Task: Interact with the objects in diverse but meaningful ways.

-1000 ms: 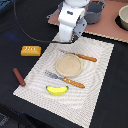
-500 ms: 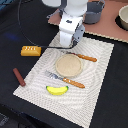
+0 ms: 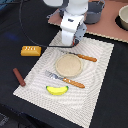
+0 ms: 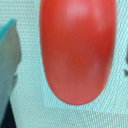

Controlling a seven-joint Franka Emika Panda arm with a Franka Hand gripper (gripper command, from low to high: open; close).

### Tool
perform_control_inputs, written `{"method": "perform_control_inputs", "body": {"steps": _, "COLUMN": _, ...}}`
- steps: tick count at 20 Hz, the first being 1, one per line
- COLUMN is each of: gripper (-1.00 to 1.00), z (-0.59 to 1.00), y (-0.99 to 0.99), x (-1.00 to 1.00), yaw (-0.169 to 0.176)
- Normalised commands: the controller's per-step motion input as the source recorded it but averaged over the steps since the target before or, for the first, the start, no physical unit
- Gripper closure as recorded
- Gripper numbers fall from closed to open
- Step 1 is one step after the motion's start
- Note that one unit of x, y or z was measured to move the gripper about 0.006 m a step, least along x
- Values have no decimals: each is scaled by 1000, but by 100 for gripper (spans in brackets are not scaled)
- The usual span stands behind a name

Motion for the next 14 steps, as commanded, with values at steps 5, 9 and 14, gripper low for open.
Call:
{"method": "perform_control_inputs", "body": {"steps": 5, "gripper": -100, "z": 453, "y": 43, "x": -385, "yaw": 0}}
{"method": "perform_control_inputs", "body": {"steps": 9, "gripper": -100, "z": 145, "y": -261, "x": -839, "yaw": 0}}
{"method": "perform_control_inputs", "body": {"steps": 14, "gripper": -100, "z": -2, "y": -379, "x": -846, "yaw": 0}}
